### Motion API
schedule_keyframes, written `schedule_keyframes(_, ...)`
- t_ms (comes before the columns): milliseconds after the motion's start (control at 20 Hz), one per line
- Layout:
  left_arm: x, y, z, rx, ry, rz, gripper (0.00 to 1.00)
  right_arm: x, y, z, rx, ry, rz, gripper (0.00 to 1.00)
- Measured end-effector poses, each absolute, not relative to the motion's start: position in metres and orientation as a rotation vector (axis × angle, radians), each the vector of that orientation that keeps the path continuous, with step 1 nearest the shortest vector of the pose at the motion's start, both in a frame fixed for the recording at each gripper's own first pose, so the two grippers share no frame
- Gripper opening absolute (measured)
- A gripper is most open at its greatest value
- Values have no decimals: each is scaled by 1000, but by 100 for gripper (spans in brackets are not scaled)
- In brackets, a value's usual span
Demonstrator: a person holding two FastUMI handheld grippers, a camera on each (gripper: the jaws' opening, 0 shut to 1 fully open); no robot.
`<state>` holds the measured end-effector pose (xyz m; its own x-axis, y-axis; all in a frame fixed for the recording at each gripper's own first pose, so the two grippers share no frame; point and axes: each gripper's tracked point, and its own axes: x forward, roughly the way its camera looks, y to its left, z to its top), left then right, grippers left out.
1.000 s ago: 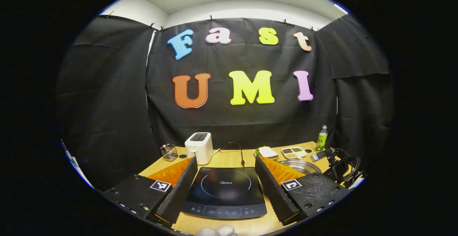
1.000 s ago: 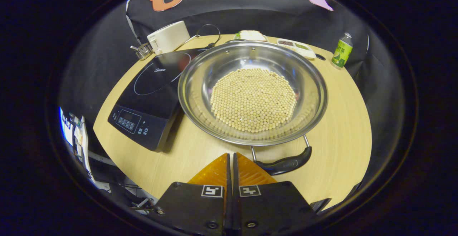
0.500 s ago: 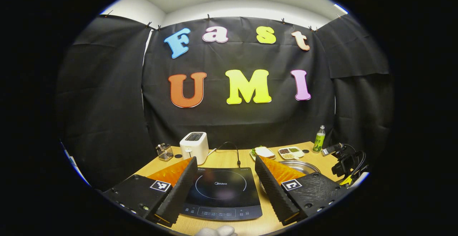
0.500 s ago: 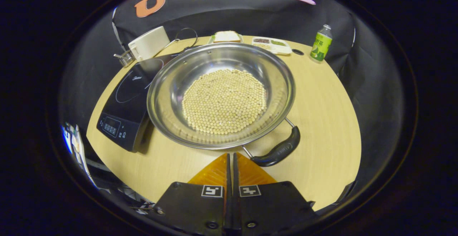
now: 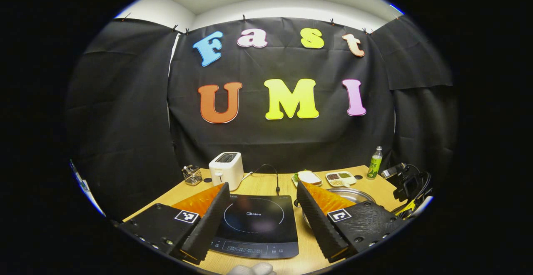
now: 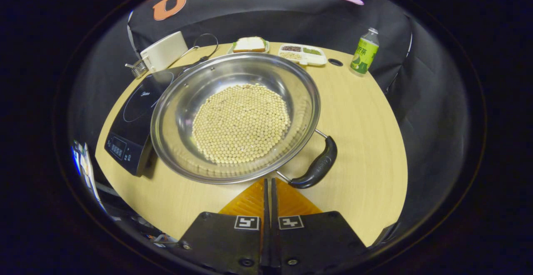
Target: First push the handle of the pot to place it horizontally, then grasp the pot with both hands and set it on the induction cooktop.
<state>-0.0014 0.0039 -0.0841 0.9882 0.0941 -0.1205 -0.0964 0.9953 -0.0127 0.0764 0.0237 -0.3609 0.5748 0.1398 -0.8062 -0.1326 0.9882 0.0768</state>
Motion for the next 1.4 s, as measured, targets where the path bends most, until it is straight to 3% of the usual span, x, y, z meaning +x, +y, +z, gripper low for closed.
schedule_keyframes(750, 3, -25, -92, -13, 157, 204, 96, 126, -37, -356, -127, 917, 214, 1)
schedule_keyframes(950, 4, -31, -93, -11, 163, 232, 96, 139, -49, -356, -153, 909, 225, 7)
schedule_keyframes(1000, 5, -33, -93, -9, 165, 239, 96, 142, -51, -357, -159, 908, 226, 1)
schedule_keyframes(1400, 8, -41, -94, 1, 176, 255, 96, 162, -67, -357, -188, 895, 226, 1)
